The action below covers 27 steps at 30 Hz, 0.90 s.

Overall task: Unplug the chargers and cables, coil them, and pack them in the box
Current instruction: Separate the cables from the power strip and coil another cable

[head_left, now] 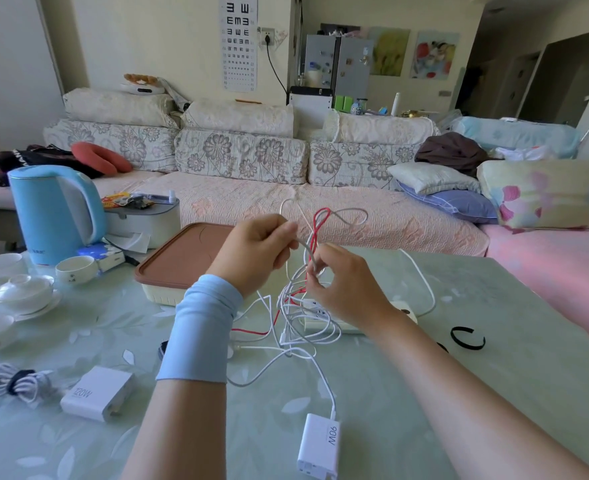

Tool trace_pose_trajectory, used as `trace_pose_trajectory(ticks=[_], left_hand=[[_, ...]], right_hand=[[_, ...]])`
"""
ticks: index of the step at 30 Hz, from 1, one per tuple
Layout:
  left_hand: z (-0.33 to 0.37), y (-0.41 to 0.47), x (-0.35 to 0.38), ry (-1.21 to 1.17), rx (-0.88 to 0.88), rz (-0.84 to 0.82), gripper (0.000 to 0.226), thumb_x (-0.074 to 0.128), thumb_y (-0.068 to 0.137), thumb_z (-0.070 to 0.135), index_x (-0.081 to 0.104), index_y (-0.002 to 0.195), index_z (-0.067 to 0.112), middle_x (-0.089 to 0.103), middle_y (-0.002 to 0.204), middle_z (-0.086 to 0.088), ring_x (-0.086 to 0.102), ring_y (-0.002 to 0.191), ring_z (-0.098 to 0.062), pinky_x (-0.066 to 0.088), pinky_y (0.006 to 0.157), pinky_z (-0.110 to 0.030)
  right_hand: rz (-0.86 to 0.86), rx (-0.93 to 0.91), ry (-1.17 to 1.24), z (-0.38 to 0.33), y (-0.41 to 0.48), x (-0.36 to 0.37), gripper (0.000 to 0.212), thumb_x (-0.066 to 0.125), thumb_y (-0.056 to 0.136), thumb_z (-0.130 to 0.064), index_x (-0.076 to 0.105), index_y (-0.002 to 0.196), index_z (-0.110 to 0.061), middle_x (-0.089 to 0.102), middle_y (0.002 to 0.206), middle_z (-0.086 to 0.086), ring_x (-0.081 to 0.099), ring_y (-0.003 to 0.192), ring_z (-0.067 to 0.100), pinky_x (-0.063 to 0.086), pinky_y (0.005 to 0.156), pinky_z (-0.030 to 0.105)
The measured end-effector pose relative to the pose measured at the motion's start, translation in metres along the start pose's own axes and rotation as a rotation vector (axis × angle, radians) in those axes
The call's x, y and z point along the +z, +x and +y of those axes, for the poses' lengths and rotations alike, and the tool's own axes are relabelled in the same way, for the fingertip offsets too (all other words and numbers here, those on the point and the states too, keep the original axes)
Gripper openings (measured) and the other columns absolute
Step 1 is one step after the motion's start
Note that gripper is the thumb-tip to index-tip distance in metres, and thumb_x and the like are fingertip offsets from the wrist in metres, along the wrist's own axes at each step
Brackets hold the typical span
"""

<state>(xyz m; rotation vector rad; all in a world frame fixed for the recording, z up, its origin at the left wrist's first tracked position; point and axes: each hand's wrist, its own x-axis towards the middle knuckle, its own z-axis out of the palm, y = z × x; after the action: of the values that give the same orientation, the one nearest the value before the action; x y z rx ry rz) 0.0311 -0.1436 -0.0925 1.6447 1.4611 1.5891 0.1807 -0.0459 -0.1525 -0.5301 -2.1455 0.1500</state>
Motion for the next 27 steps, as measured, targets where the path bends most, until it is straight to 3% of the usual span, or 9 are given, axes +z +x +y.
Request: trace_pose_trajectory(ticks=[5, 8, 11, 14, 17, 20, 23, 25, 27], left_hand=[[0.001, 0.002, 0.011, -0.069, 0.128, 0.137, 0.033, 0.051, 0.095, 0.024, 0.057, 0.066, 0.011, 0.042, 0.047, 0.001, 0.031, 0.046, -0.014, 0.026, 0.044, -0.023], [0.006, 0.002, 0.017, -0.163, 0.149, 0.195, 0.03, 0.051, 0.09, 0.028, 0.056, 0.063, 0.017, 0.048, 0.052, -0.01, 0.033, 0.045, -0.013, 0.026, 0.045, -0.023], [0.009, 0.003, 0.013, -0.331, 0.143, 0.305, 0.033, 0.049, 0.097, 0.017, 0.053, 0.065, 0.012, 0.043, 0.044, 0.009, 0.029, 0.04, -0.005, 0.023, 0.042, -0.019], [0.007, 0.003, 0.007, -0.299, 0.176, 0.428, 0.034, 0.049, 0.096, 0.021, 0.054, 0.064, 0.012, 0.039, 0.043, 0.011, 0.03, 0.042, -0.006, 0.024, 0.043, -0.021], [0.0, 0.002, 0.008, -0.109, 0.193, 0.624, 0.033, 0.048, 0.094, 0.03, 0.055, 0.064, 0.02, 0.046, 0.049, 0.007, 0.039, 0.049, -0.01, 0.033, 0.052, -0.028], [-0.007, 0.001, 0.012, 0.183, 0.054, 0.782, 0.034, 0.044, 0.095, 0.039, 0.058, 0.071, 0.021, 0.052, 0.057, 0.006, 0.053, 0.065, -0.026, 0.038, 0.061, -0.034], [-0.021, 0.001, 0.006, 0.65, -0.269, 0.725, 0.03, 0.042, 0.097, 0.038, 0.061, 0.086, 0.018, 0.063, 0.08, -0.005, 0.05, 0.083, -0.033, 0.035, 0.066, -0.034], [-0.03, 0.001, 0.002, 0.834, -0.275, 0.638, 0.019, 0.048, 0.092, 0.027, 0.064, 0.099, 0.021, 0.065, 0.102, -0.011, 0.049, 0.098, -0.035, 0.036, 0.079, -0.039], [-0.036, 0.002, 0.003, 0.854, -0.173, 0.564, 0.034, 0.052, 0.084, 0.01, 0.064, 0.113, 0.024, 0.062, 0.114, -0.01, 0.048, 0.106, -0.035, 0.035, 0.087, -0.039]], right_hand=[[0.066, 0.096, -0.05, 0.008, 0.007, -0.002, 0.032, 0.069, 0.072, -0.002, 0.041, 0.068, -0.015, 0.048, 0.063, -0.002, 0.049, 0.064, 0.022, 0.046, 0.063, 0.038], [0.072, 0.173, -0.111, 0.012, 0.006, -0.003, 0.03, 0.064, 0.074, -0.004, 0.037, 0.068, -0.018, 0.043, 0.059, -0.002, 0.042, 0.056, 0.018, 0.039, 0.056, 0.034], [0.083, 0.217, -0.112, 0.02, 0.002, -0.009, 0.024, 0.056, 0.071, 0.001, 0.047, 0.072, -0.022, 0.042, 0.063, -0.008, 0.041, 0.059, 0.01, 0.034, 0.054, 0.026], [0.141, 0.311, -0.231, 0.032, 0.0, -0.014, 0.02, 0.056, 0.071, -0.001, 0.055, 0.074, -0.022, 0.053, 0.074, -0.005, 0.049, 0.067, 0.018, 0.037, 0.058, 0.029], [0.149, 0.398, -0.277, 0.038, -0.002, -0.015, 0.008, 0.06, 0.085, -0.013, 0.061, 0.081, -0.02, 0.063, 0.079, -0.002, 0.056, 0.072, 0.023, 0.041, 0.061, 0.031], [0.109, 0.395, -0.394, 0.037, -0.005, -0.017, 0.033, 0.046, 0.102, -0.031, 0.058, 0.077, -0.015, 0.058, 0.067, 0.004, 0.053, 0.066, 0.029, 0.03, 0.055, 0.034], [0.132, 0.371, -0.598, 0.034, -0.006, -0.022, 0.039, 0.042, 0.104, -0.035, 0.057, 0.074, -0.014, 0.06, 0.063, 0.007, 0.051, 0.058, 0.031, 0.019, 0.051, 0.032], [0.147, 0.288, -0.618, 0.033, -0.007, -0.022, 0.036, 0.05, 0.101, -0.031, 0.055, 0.071, -0.013, 0.061, 0.061, 0.007, 0.055, 0.055, 0.032, 0.019, 0.05, 0.03], [0.1, 0.202, -0.604, 0.034, -0.006, -0.019, 0.034, 0.051, 0.1, -0.031, 0.058, 0.073, -0.013, 0.062, 0.065, 0.005, 0.058, 0.058, 0.031, 0.023, 0.051, 0.028]])
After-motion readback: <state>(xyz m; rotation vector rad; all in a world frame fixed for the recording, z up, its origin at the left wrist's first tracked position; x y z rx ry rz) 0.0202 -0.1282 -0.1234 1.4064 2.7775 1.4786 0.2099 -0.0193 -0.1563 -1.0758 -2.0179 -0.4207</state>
